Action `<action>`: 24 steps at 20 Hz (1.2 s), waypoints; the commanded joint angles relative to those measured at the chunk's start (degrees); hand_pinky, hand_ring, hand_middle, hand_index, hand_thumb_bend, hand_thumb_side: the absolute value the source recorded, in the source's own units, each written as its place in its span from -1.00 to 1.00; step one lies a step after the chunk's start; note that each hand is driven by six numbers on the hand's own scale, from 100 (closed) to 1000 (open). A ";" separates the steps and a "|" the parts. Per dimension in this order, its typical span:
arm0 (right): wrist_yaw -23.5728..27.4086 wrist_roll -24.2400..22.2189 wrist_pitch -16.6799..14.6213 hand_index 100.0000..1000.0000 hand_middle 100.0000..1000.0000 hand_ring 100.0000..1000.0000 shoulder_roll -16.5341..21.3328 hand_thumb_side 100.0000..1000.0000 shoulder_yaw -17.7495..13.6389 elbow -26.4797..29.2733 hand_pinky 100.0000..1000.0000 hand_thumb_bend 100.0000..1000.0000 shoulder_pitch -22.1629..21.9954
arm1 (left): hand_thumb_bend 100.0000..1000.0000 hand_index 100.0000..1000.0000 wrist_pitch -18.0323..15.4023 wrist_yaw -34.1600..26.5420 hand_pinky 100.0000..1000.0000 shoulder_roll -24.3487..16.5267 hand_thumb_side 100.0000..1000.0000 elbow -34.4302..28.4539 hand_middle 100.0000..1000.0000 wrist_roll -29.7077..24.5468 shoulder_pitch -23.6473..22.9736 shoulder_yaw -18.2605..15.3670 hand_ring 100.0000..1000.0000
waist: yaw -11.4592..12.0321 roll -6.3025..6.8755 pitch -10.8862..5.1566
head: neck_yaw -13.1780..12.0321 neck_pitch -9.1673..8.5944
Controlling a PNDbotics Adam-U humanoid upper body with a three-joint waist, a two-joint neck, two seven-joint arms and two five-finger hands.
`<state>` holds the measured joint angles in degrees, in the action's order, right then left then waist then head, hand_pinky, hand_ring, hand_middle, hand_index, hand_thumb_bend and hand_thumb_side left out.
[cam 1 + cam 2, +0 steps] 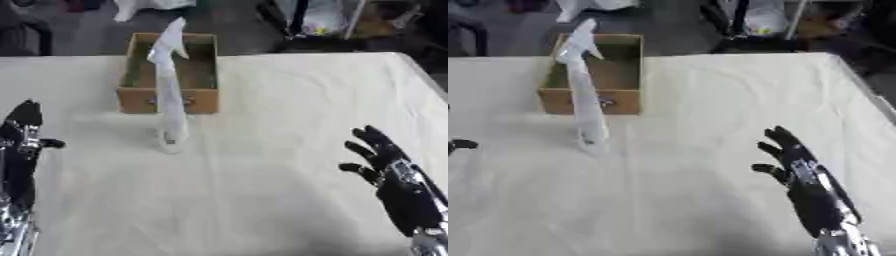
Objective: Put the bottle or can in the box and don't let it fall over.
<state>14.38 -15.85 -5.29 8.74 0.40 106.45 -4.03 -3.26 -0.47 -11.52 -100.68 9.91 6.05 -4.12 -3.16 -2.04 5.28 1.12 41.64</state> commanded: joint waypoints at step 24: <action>-0.18 -0.02 -0.01 1.00 0.94 0.90 0.59 0.44 0.14 0.43 0.42 -1.00 0.26 | -0.07 0.64 3.58 5.27 0.03 -13.60 0.20 -0.75 0.92 -13.29 10.02 9.54 1.00 | -1.44 0.35 -0.56 | 0.09 -1.10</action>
<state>14.38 -15.86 -5.27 8.73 0.48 106.45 -4.04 0.02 4.22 -23.01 -101.02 -2.18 15.18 4.54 -4.60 -1.84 5.28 1.12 41.19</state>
